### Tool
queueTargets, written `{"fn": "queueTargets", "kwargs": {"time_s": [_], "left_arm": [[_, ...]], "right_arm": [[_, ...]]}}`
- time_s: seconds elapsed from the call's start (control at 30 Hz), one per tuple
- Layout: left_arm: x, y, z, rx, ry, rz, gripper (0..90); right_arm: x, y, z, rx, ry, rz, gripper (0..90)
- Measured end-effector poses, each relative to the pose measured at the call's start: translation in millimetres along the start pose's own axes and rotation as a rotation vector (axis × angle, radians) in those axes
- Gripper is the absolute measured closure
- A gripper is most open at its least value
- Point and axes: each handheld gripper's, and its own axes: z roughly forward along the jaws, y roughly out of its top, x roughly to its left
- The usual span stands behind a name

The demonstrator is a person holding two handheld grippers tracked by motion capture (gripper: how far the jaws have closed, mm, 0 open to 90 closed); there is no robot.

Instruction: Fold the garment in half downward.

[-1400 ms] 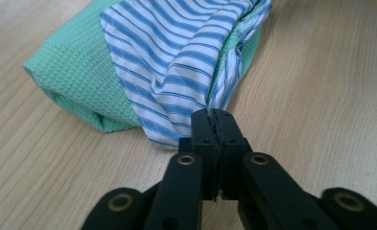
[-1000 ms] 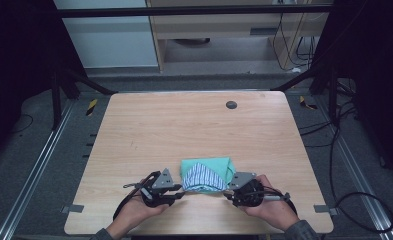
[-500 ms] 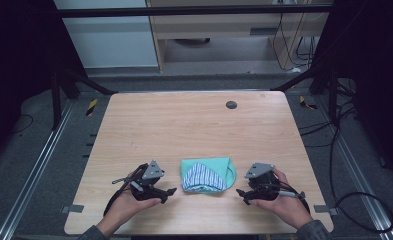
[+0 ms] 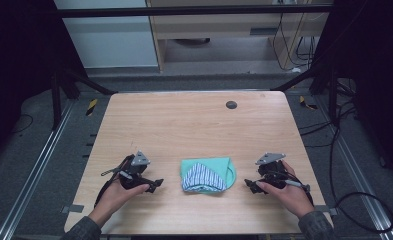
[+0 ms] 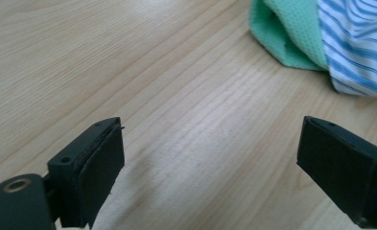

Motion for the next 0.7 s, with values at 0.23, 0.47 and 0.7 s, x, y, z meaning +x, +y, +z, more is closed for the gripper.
{"fn": "queueTargets", "kwargs": {"time_s": [0.23,0.47,0.7], "left_arm": [[21.9,1.5,7.6,0.003,0.075,-0.026,7.9],[42.3,2.3,18.1,-0.022,0.150,-0.092,7.5],[54.2,0.0,25.9,-0.055,0.184,-0.147,8.1]], "right_arm": [[-17.3,5.8,12.2,-0.034,-0.039,0.082,7.8],[-33.3,9.6,28.0,-0.059,-0.120,0.195,7.3],[-41.5,6.4,37.6,-0.102,-0.168,0.273,3.9]]}}
